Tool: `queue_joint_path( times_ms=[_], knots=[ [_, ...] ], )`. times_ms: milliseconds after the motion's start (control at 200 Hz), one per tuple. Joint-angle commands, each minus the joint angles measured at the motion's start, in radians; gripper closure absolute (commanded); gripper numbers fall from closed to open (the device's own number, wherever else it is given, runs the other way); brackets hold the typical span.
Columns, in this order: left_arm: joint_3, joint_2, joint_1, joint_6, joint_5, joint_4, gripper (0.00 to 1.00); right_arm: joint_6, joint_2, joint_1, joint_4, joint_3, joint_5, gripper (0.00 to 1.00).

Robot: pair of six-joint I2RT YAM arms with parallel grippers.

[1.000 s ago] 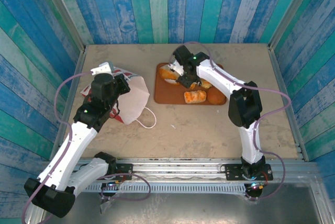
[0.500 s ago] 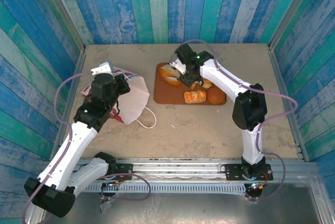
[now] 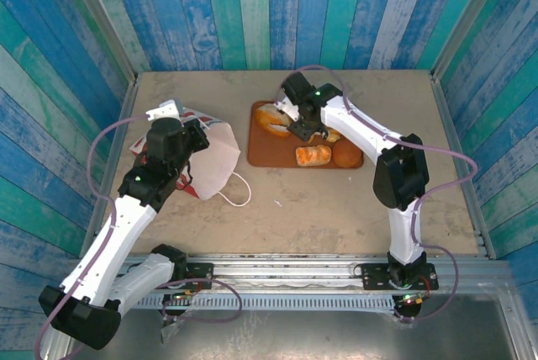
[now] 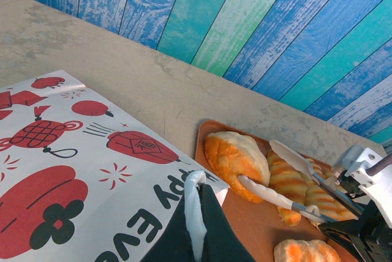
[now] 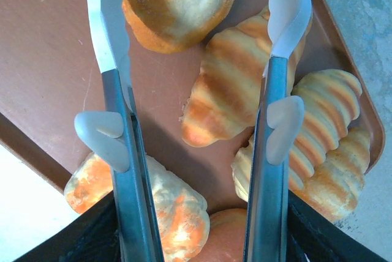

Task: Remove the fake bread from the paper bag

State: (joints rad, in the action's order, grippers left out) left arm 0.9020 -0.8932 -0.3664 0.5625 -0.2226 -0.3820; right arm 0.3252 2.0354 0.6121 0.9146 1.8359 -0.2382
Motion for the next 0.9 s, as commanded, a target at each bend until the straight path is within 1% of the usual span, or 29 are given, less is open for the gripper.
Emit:
queue_joint_path(
  times_ms=[0,80,200,270,376,491,691,897],
  knots=[
    [-0.002,0.002,-0.002,0.003,0.0,0.013,1.0,-0.018,-0.025,-0.005,-0.006,0.0,-0.043,0.42],
    [-0.002,0.002,-0.002,0.003,-0.001,0.012,1.0,-0.024,-0.029,-0.005,-0.008,-0.001,-0.054,0.42],
    [-0.002,0.004,-0.002,0.003,-0.003,0.012,1.0,-0.021,-0.033,-0.005,-0.008,-0.003,-0.035,0.42],
    [-0.003,0.002,-0.002,0.003,-0.003,0.012,1.0,-0.042,-0.036,-0.005,-0.011,-0.003,-0.055,0.43],
    [-0.001,0.004,-0.002,0.003,-0.002,0.011,1.0,-0.038,-0.048,-0.006,-0.012,-0.01,-0.017,0.43],
    [-0.002,0.005,-0.002,0.004,-0.006,0.008,1.0,-0.043,-0.068,-0.006,-0.011,-0.024,-0.005,0.42],
    [0.008,0.004,-0.002,0.0,-0.012,-0.002,1.0,-0.055,-0.139,-0.005,-0.016,-0.075,0.108,0.42],
    [0.021,0.012,-0.002,-0.012,-0.036,-0.031,1.0,-0.096,-0.228,-0.005,-0.045,-0.17,0.179,0.42]
  ],
)
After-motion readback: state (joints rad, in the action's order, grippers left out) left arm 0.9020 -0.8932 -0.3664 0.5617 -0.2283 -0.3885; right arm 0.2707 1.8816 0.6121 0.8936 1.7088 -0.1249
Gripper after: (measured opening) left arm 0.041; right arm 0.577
